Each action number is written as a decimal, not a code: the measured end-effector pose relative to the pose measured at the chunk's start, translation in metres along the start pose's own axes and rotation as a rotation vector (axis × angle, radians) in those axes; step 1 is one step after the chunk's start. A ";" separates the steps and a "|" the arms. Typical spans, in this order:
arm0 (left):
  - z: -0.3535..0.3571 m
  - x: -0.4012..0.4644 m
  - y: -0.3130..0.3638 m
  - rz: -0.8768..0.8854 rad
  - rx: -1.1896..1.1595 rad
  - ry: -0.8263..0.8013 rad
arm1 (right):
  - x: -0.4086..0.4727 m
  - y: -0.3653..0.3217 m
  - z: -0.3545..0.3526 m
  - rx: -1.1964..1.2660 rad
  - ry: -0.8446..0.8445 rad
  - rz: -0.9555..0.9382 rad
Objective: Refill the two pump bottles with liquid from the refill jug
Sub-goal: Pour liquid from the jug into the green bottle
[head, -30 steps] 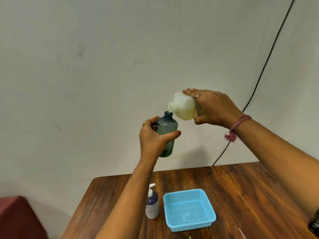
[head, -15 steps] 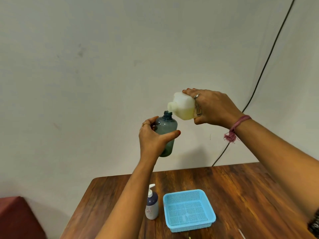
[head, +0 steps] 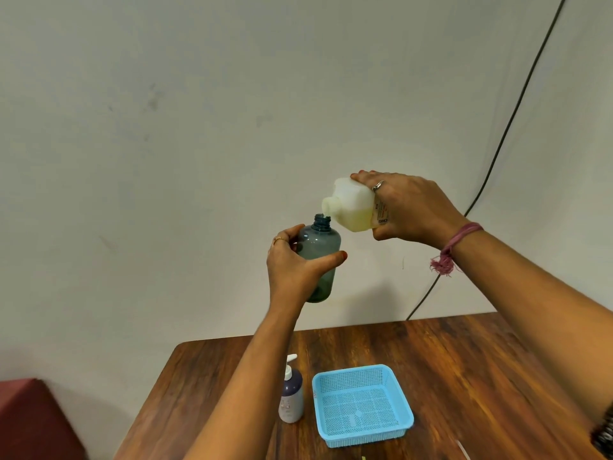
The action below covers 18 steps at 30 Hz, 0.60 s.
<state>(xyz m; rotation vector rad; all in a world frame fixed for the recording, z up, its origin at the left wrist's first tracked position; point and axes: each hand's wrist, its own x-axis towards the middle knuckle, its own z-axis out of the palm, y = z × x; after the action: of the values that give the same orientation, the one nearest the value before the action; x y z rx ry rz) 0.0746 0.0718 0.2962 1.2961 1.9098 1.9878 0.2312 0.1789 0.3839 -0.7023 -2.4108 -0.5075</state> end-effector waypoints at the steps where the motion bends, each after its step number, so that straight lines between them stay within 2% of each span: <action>1: 0.000 0.000 0.000 0.001 -0.001 0.000 | 0.000 0.000 0.000 -0.001 0.000 -0.002; 18: 0.000 -0.001 -0.001 -0.002 -0.003 0.006 | -0.002 0.000 0.000 -0.012 0.003 -0.015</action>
<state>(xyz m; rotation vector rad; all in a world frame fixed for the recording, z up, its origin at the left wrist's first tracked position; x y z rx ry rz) 0.0744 0.0716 0.2947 1.2881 1.9089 1.9959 0.2322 0.1779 0.3830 -0.6884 -2.4139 -0.5285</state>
